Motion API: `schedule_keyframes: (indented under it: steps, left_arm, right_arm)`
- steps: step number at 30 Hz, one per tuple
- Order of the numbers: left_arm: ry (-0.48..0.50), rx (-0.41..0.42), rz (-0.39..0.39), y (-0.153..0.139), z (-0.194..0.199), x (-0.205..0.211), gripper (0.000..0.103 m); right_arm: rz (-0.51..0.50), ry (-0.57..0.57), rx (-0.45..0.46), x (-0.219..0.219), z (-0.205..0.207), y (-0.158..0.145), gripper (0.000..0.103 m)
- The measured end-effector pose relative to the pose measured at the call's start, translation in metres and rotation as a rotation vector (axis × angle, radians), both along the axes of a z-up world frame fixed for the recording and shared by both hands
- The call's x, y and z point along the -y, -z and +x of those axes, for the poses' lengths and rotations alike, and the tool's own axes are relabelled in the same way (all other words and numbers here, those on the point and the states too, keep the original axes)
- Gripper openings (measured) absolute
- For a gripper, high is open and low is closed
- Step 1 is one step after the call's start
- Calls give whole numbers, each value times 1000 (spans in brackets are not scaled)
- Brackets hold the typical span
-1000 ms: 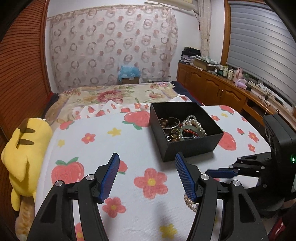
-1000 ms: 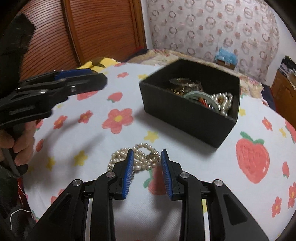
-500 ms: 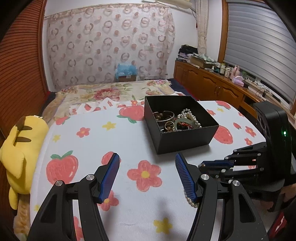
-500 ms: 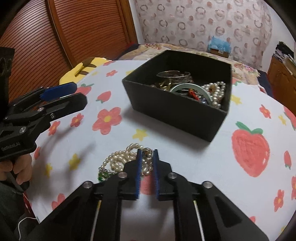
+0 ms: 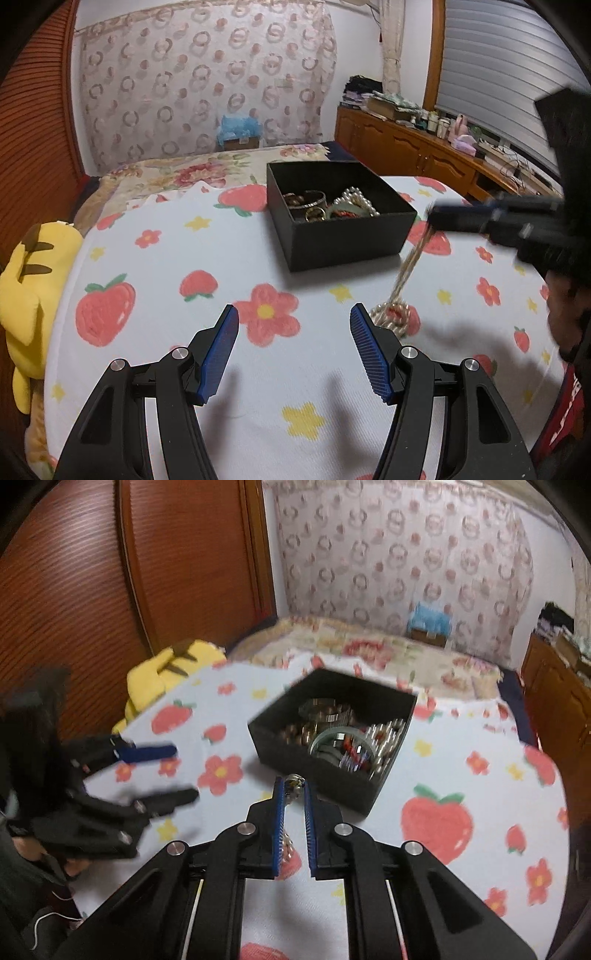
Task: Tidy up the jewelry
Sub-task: 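Lift the necklace with the right gripper while the left gripper grasps the green pendant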
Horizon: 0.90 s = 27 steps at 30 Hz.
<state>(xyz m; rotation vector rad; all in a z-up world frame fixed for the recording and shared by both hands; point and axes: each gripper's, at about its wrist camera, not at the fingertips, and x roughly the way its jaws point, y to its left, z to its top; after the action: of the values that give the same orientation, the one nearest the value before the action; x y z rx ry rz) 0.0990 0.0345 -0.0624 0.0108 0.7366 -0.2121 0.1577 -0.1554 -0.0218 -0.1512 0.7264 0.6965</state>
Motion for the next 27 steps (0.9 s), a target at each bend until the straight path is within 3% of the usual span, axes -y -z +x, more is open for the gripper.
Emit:
schedule_keyframes:
  steps: [17,21,27]
  left_arm:
    - [40,-19,-11,1,-1,17,60]
    - [71,-31,-12,2,-1,29,60]
    - [129,-63,-2,10,-1,57,60]
  right_arm:
    - [68,31,186,41,-20,-85,12]
    - [50,70,199,54,-16,-87,12]
    - [26,107,165,67,-7,-65,12]
